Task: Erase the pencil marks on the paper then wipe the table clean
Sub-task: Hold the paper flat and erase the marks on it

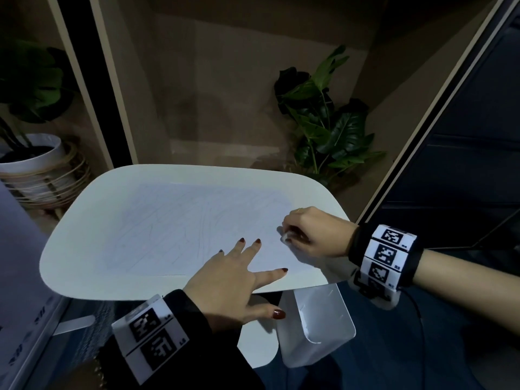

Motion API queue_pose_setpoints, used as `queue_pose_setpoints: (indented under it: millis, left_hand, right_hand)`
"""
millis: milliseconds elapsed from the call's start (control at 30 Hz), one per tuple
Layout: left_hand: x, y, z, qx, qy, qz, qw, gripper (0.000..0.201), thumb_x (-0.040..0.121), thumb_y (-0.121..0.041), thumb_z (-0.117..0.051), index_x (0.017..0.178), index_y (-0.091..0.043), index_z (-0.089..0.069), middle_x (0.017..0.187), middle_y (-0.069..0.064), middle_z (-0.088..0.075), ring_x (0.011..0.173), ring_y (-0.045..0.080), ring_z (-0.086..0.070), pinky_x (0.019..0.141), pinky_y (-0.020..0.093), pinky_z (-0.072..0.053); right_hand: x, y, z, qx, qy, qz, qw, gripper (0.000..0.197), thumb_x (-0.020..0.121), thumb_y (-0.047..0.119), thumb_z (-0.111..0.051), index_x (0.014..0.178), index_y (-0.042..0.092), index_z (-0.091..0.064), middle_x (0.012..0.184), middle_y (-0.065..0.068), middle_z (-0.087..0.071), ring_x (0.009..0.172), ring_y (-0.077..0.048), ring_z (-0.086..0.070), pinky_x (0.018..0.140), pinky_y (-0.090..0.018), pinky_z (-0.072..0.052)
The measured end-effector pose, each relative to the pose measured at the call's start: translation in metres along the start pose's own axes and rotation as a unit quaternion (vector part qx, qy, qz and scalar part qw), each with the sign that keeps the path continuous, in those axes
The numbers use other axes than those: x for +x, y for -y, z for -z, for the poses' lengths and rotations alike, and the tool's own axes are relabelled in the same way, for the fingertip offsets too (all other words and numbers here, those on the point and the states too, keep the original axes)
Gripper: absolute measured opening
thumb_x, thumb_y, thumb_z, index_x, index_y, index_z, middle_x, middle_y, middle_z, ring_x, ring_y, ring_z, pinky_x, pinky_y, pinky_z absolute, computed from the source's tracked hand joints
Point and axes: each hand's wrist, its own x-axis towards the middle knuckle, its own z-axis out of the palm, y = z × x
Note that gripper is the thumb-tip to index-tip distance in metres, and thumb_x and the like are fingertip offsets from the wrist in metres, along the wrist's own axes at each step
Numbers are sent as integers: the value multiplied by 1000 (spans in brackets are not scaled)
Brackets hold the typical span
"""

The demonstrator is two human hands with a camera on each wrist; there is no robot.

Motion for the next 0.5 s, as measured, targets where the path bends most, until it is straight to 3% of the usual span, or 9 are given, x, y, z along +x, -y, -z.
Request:
queue_pose_setpoints:
  millis: [100,233,267,367,433,500]
  left_hand:
    - [1,1,0,2,0,0,1000,69,88,-76,-31,148,-58,-3,163,6,16,151,27,10,121,46,-12]
    - [2,1,0,6,0,1,1000,68,88,-76,-31,148,-57,-3,164,6,15,151,27,9,121,45,-13]
    - [1,1,0,8,-1,0,1000,69,88,-76,-30,148,-57,-3,164,6,14,151,27,9,121,45,-14]
    - [0,1,-1,14,-1,-1,1000,69,88,-76,-29,149,-57,-3,164,6,12,151,27,8,121,45,-15]
    - [0,2,-1,15,-1,1,1000,69,89,-75,-29,149,-56,-3,164,6,11,151,27,7,121,46,-15]
    - [0,2,-1,18,0,2,1000,69,90,-74,-29,150,-54,-2,164,6,11,151,27,7,121,47,-14]
  right_hand:
    - [-2,3,-1,-16,-1,2,1000,12,91,16,-57,91,6,-64,90,-6,-65,79,-20,-54,72,-28,-42]
    - [-4,14,2,17,29,46,998,13,91,18,-61,96,10,-68,88,0,-67,73,-9,-46,67,-11,-34]
    - [-2,12,3,5,28,33,999,12,91,18,-60,94,9,-67,88,-2,-67,74,-12,-50,67,-12,-35]
    - [1,1,3,-43,20,-36,998,12,90,16,-56,90,7,-64,89,-7,-64,84,-26,-58,73,-31,-43]
    - [-1,4,2,-40,24,-21,999,10,90,15,-57,90,9,-64,87,-6,-63,83,-25,-57,72,-30,-43]
    - [-5,13,3,1,36,27,999,10,91,17,-60,94,11,-67,85,1,-63,77,-16,-53,70,-22,-39]
